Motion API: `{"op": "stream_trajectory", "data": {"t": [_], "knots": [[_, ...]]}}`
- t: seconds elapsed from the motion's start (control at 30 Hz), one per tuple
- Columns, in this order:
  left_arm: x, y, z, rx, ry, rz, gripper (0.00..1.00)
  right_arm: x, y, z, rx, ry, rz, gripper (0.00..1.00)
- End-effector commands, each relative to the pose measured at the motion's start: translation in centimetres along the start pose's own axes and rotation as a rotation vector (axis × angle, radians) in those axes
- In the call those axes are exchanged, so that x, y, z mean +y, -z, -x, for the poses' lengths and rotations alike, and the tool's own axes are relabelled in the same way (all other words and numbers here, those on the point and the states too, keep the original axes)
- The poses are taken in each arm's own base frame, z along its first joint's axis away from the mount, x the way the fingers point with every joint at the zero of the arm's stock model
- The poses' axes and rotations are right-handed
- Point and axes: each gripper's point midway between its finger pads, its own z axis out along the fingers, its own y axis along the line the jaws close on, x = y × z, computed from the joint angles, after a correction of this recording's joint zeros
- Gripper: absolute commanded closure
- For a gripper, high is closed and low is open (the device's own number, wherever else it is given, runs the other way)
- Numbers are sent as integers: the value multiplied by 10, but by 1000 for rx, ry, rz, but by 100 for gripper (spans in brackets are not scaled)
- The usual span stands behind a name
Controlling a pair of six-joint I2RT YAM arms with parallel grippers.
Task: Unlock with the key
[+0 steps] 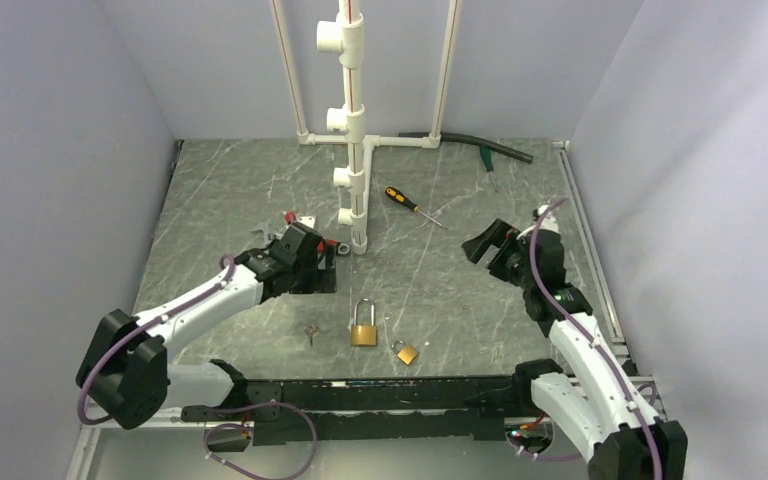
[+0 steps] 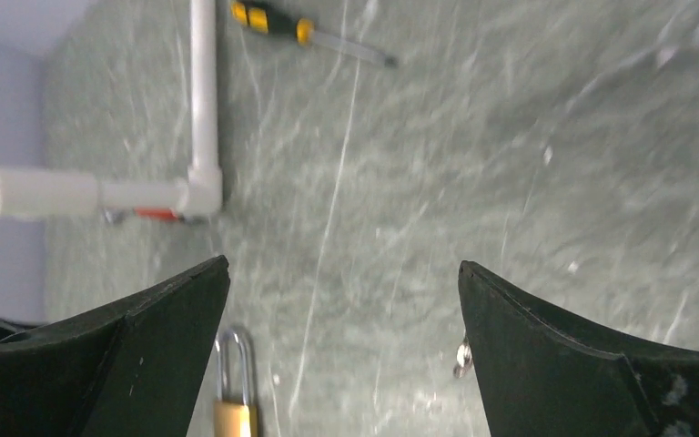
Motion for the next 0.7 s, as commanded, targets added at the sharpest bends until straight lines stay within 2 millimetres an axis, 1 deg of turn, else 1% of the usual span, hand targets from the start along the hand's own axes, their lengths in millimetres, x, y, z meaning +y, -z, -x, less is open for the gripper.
{"op": "stream_trajectory", "data": {"t": [0.0, 0.07, 0.13, 0.17, 0.23, 0.3, 0.33, 0.43, 0.53, 0.67], "knots": [[-17, 13, -10, 7, -22, -95, 2, 0, 8, -35, 143, 79, -85, 2], [-20, 14, -14, 9, -30, -112, 3, 0, 9, -49, 179, 106, -101, 4], [-26, 16, -19, 12, -40, -152, 6, 1, 10, -64, 229, 131, -96, 9], [-30, 16, -21, 14, -46, -172, 7, 1, 10, -72, 257, 142, -102, 10], [-38, 19, -24, 18, -60, -215, 11, -5, 11, -87, 311, 162, -131, 12], [-44, 20, -27, 15, -79, -243, 12, -12, 13, -98, 347, 170, -180, 13], [-47, 21, -28, 13, -90, -251, 13, -21, 13, -102, 352, 169, -232, 14], [-55, 20, -29, 6, -102, -278, 15, -36, 12, -108, 353, 147, -331, 18], [-63, 20, -29, 2, -113, -308, 17, -44, 6, -112, 354, 146, -371, 32], [-68, 19, -31, 7, -125, -318, 19, -47, -3, -110, 355, 185, -398, 45]]}}
